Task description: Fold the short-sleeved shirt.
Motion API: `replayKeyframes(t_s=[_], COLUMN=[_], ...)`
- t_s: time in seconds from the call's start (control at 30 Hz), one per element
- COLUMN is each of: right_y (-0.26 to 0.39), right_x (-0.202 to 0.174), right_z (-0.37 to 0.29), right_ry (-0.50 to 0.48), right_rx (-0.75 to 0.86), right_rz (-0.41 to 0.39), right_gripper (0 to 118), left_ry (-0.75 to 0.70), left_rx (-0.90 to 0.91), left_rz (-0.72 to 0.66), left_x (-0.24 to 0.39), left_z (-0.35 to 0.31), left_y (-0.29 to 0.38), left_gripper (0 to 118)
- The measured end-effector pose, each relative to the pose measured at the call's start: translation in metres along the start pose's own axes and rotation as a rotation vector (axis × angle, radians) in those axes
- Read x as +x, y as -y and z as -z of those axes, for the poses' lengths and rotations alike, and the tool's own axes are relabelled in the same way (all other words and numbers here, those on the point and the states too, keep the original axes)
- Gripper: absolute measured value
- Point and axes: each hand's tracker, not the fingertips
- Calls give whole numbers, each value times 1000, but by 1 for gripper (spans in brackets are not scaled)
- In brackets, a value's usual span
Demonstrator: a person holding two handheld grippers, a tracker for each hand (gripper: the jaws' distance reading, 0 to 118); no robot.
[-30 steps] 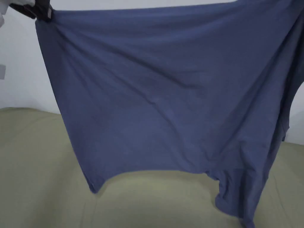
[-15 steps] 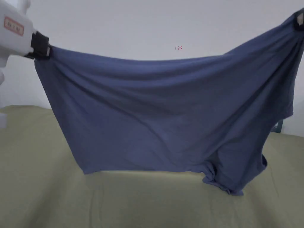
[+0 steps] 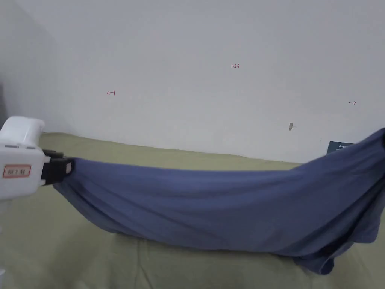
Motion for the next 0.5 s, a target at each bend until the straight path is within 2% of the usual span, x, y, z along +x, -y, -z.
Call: replayKeyframes(t_s=[0.27, 0.5], right_y=[78, 149], right_x=[-33, -40], right_z=[-67, -108], right_ry=[-50, -34], right_rx=[-35, -77], right_rz=[6, 79], right_gripper=[0, 0], left_ry=[12, 19], left_rx=[-34, -89], left_rz=[-58, -144], left_x=[-1, -6], left_z=[-44, -61], left_y=[87, 162], left_gripper=[2, 2])
